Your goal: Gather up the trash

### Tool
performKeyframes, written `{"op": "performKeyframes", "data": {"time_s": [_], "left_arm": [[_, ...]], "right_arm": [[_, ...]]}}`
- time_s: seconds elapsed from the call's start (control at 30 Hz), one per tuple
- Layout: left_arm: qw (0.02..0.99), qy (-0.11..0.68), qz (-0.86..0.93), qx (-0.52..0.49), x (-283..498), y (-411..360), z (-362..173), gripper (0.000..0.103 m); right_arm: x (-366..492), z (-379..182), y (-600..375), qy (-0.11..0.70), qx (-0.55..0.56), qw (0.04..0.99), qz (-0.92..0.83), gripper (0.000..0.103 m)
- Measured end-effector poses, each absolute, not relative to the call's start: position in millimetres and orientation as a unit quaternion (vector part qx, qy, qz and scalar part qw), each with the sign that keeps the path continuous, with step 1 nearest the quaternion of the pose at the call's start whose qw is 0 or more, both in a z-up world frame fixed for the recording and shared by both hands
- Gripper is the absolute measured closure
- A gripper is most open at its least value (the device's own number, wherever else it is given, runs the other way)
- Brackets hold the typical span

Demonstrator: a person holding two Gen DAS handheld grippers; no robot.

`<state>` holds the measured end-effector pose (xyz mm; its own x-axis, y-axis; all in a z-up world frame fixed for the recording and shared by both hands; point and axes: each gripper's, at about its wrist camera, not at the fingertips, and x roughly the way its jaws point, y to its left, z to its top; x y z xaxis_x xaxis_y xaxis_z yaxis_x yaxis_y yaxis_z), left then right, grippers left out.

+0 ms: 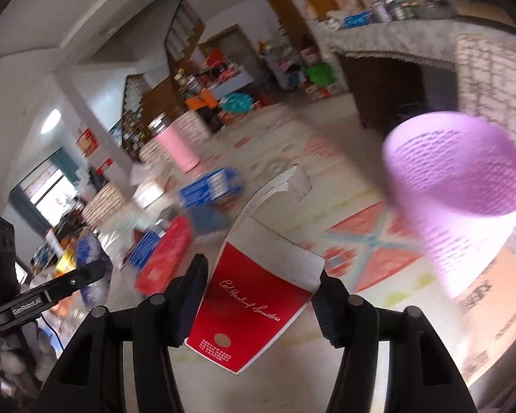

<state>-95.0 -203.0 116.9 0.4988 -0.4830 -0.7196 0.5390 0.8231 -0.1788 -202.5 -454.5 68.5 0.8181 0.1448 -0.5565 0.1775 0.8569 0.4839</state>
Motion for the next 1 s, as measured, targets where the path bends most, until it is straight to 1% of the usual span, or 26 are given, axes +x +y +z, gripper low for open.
{"op": "performKeyframes", "data": {"time_s": [0.23,0.33,0.47,0.6,0.63,0.67,0.7,0.73,0.77,0.87,1.0], "left_arm": [[0.836,0.386,-0.380,0.085,-83.5,-324.8,131.0,0.065],[0.815,0.391,-0.417,0.095,-76.4,-382.6,132.8,0.065],[0.792,0.404,-0.446,0.103,-66.3,-448.8,126.7,0.065],[0.771,0.422,-0.464,0.105,-59.2,-495.2,113.6,0.064],[0.772,0.423,-0.461,0.111,-58.2,-505.3,109.3,0.062],[0.773,0.425,-0.457,0.115,-56.8,-511.8,105.4,0.056],[0.772,0.429,-0.453,0.121,-56.7,-517.0,101.6,0.051],[0.770,0.432,-0.453,0.123,-57.8,-517.8,99.8,0.041],[0.770,0.432,-0.453,0.124,-59.0,-516.2,99.5,0.034],[0.781,0.414,-0.447,0.137,-68.2,-506.2,102.6,0.028],[0.805,0.396,-0.413,0.157,-78.5,-485.8,105.8,0.028]], "right_arm": [[-223.8,90.0,-540.5,0.267,0.252,0.924,-0.111,0.041],[-228.5,96.2,-578.2,0.257,0.255,0.920,-0.151,0.041],[-230.8,102.6,-614.8,0.248,0.256,0.915,-0.187,0.041],[-226.1,102.2,-641.6,0.248,0.255,0.910,-0.211,0.041],[-222.8,100.6,-646.9,0.251,0.255,0.910,-0.211,0.040],[-217.3,97.1,-649.6,0.257,0.254,0.908,-0.210,0.038],[-215.0,95.0,-652.4,0.262,0.255,0.906,-0.215,0.036],[-214.3,92.7,-655.8,0.264,0.259,0.903,-0.220,0.035],[-215.2,88.9,-659.0,0.264,0.269,0.900,-0.221,0.033],[-213.8,84.3,-657.5,0.266,0.271,0.900,-0.216,0.032],[-210.9,81.9,-644.1,0.272,0.264,0.901,-0.212,0.032]]}}
